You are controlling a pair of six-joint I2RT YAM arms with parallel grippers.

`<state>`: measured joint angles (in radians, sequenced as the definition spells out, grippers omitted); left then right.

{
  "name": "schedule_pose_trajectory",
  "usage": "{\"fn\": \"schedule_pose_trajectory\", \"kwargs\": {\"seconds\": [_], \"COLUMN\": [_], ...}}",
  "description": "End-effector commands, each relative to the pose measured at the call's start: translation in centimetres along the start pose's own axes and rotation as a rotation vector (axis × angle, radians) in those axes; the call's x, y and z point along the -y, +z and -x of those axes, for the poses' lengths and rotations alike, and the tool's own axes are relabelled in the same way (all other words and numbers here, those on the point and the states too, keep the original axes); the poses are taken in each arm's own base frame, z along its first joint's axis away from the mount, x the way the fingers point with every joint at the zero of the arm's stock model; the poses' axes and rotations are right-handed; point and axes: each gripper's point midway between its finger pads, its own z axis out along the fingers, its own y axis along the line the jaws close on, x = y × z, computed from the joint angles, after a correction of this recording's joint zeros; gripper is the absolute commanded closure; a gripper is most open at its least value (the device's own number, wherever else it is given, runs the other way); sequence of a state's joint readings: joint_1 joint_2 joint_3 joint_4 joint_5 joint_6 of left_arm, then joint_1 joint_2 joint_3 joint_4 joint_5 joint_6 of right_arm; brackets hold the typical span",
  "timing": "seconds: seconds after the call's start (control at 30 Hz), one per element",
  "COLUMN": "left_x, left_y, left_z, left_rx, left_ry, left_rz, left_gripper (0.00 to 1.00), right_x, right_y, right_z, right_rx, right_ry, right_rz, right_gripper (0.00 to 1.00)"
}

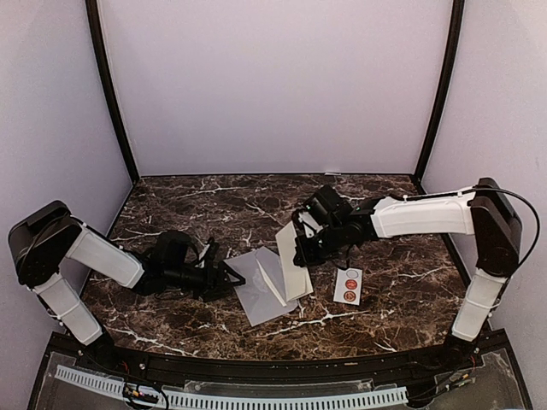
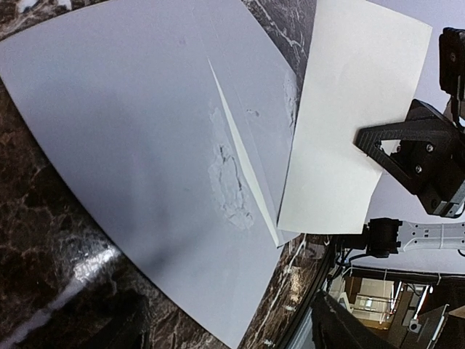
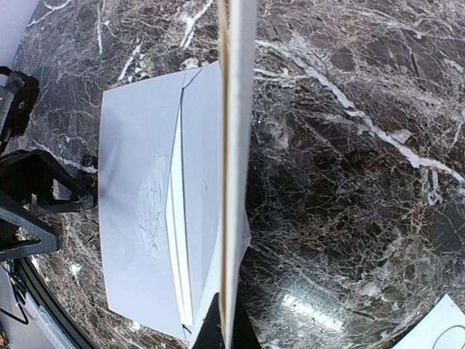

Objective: Place the letter into the envelope and seal it

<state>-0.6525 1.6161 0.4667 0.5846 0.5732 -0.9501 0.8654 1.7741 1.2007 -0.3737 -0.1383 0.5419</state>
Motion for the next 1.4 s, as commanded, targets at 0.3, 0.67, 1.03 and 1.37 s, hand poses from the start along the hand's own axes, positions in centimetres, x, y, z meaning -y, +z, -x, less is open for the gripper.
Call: {"fn": "schedule_pose_trajectory", "kwargs": {"seconds": [0.3,0.67,1.03,1.37], "left_x": [-2.1,-2.0,-1.9,-1.9], "left_y": [0.5,0.5,0.5,0.6], "left_z": [-2.1,-2.1,-2.2,-2.1], "left_rx": [-0.086,-0.086,-0.088,-0.09], "left_ry": [-0.067,-0.067,-0.064,-0.062], "left_rz": [0.036,0.031,0.027,0.026], "left_gripper": [0.29,0.3,0.3,0.3], "right_x": [0.9,1.3,1.0,0.4], "right_y": [2.4,4.1,5.3,6.1], "right_z": [-1.5,-2.9,-3.3,-3.0], "right_rx": [-0.095,-0.147,-0.156,-0.174], "right_ry": [0.042,0.134,0.242,0.273], "right_rz": [-0.003,0.008,0.063,0.137], "right_gripper": [1.0,1.0,1.0,1.0]}}
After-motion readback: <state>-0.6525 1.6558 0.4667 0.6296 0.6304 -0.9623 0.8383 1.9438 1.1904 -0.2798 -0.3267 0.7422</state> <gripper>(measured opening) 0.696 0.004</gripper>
